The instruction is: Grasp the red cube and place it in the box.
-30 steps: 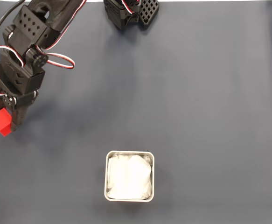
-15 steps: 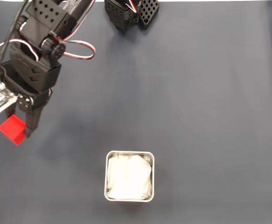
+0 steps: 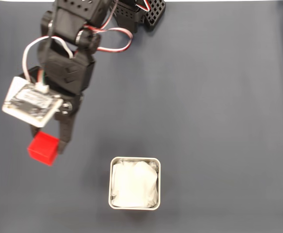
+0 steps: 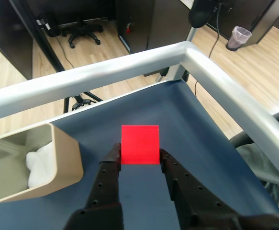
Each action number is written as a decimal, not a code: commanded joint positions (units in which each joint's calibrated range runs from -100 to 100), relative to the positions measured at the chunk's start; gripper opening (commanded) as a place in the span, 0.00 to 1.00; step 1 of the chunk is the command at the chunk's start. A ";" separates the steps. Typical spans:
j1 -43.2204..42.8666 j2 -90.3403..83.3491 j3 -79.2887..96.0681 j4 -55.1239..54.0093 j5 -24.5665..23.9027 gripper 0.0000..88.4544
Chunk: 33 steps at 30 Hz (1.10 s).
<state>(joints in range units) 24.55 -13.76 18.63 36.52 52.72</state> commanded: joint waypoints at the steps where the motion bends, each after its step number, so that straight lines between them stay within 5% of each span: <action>1: -3.67 -5.91 0.53 0.21 0.63 0.07; 33: -22.50 -1.14 -2.57 -1.68 1.90 0.08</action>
<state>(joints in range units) 3.04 -15.33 19.80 36.36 54.82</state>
